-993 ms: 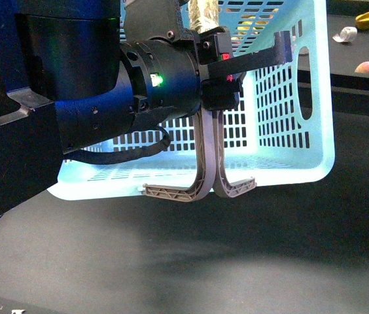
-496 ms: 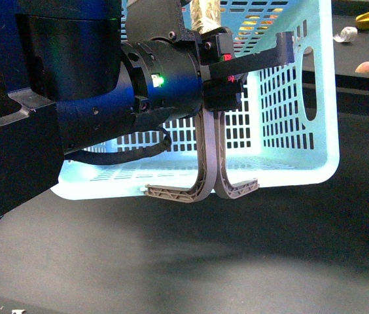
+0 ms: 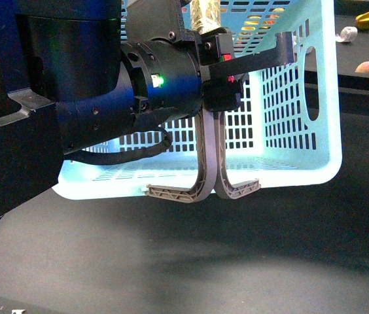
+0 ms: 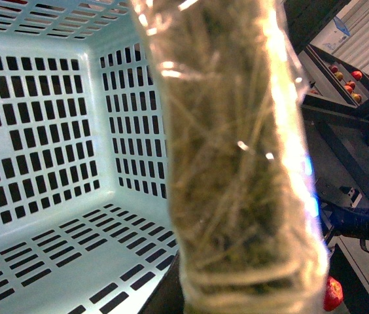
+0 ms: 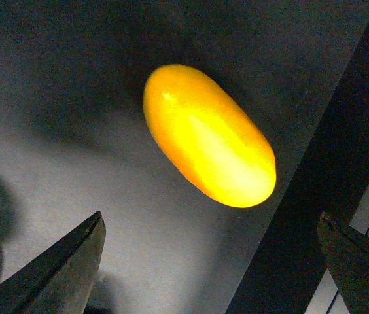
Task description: Pick mango with right arm and hold basket with left
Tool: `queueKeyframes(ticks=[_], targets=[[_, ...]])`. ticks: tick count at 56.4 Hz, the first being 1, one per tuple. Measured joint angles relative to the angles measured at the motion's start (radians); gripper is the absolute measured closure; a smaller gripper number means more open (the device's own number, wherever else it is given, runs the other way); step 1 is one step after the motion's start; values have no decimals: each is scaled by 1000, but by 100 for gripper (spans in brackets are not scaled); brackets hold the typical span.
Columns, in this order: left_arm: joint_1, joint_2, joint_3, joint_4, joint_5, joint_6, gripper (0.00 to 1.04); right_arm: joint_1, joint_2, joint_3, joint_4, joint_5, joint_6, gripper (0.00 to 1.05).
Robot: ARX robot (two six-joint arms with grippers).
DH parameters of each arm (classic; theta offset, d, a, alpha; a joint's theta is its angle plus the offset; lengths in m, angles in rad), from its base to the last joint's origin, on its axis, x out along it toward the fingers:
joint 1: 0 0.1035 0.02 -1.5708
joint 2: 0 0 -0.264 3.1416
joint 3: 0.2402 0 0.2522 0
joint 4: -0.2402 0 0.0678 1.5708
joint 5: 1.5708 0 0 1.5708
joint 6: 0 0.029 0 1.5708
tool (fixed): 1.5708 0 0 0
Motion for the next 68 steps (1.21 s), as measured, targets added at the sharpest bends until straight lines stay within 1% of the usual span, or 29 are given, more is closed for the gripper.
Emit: queueKeyframes(ticks=[10,28,42,54,68], targets=[[0,0,0,0,0,0,100,-18,50,97,-68,2,-5,8],[0,0,0,0,0,0,100,-6,134,204,-153,-2,9,8],[0,0,0,0,-1,0,100,-13,193,269,-166,7,55,8],[0,0,0,0,0,-1,100,-22,248,364,-167,22,90,8],[0,0,0,0,0,-2,100,-29,296,419,-183,70,118,8]])
